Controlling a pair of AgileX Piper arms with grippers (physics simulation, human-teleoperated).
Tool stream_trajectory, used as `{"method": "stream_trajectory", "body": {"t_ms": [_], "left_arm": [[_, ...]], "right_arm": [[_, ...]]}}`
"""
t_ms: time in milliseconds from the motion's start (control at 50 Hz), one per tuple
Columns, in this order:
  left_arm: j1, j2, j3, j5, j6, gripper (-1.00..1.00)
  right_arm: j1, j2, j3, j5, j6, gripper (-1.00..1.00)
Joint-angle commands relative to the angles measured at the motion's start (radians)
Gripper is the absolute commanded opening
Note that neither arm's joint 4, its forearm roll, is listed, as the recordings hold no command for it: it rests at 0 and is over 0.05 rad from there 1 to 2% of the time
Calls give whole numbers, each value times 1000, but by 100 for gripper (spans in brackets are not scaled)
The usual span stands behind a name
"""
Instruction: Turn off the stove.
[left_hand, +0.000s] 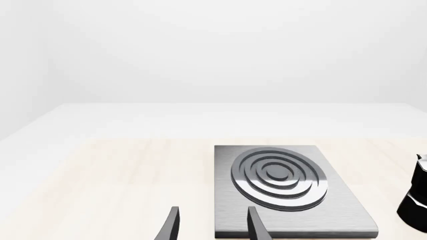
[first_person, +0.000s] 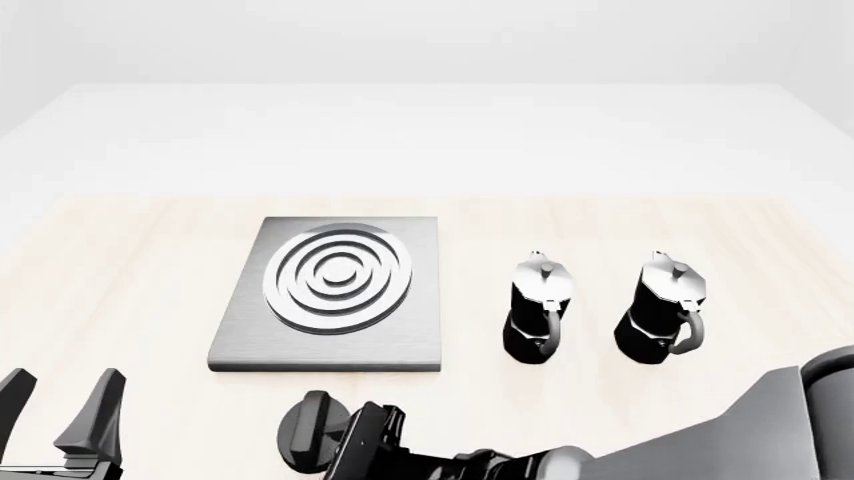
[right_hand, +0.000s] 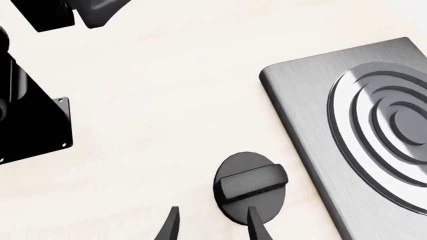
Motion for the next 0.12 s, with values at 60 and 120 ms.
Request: {"method": "stream_trajectory", "body": {"t_ms": [60,120], "left_arm": [[0,0,0,0,0,100],[0,0,0,0,0,100]], "right_arm": [[-12,-55,60,-11,3,100],[-14,-63,75,-16,4,100]]}}
